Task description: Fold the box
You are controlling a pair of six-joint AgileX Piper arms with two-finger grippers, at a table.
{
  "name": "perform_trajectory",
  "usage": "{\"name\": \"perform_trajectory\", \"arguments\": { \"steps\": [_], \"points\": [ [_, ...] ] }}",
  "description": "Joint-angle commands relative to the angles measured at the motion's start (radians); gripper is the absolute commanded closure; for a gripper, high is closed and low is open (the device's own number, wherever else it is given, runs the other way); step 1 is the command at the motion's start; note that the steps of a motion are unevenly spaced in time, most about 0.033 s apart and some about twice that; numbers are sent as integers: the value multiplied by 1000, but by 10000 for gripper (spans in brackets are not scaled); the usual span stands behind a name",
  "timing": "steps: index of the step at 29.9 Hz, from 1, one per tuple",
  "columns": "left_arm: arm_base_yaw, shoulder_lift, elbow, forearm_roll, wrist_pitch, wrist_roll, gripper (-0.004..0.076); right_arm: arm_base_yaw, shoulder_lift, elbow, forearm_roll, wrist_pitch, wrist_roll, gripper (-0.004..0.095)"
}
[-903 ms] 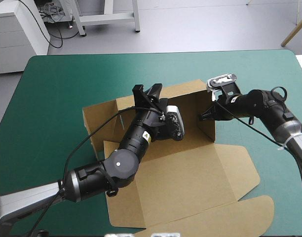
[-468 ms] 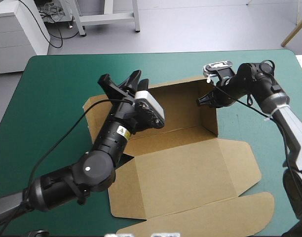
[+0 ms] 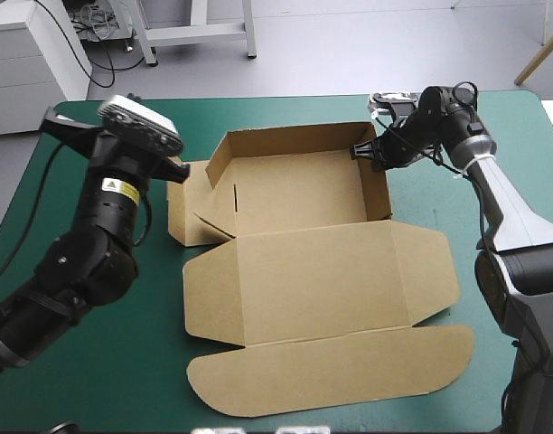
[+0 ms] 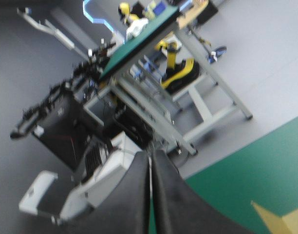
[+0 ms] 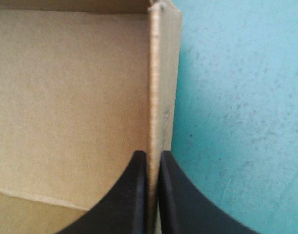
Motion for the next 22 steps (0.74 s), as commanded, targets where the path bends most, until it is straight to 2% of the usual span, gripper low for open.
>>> {"name": "perform_trajectory", "arguments": {
  "steps": [1,5,8,10,15,17,22],
  "points": [
    [202,-27,-37,-227,-65,69,727,-8,10,-21,-17,63,4,927],
    [403,-27,-37,-597,-115,283,727,-4,24,-25,-22,63,-43,927],
    [524,-27,-37,-817,-118,428,727,-4,24,-42,-40,60,-50,889],
    [597,-27,-37,-961,-111,524,727,-4,24,-52,-70,60,-21,806],
    [745,-24,-37,-1247,-75,750,727,-4,24,-67,-91,60,-6,498],
    [797,-20,-37,-1308,-54,792,727,-4,17,-70,-91,60,6,430],
    [900,5,-37,-1415,-5,857,727,-6,-40,-70,-158,62,6,415]
  ]
}}
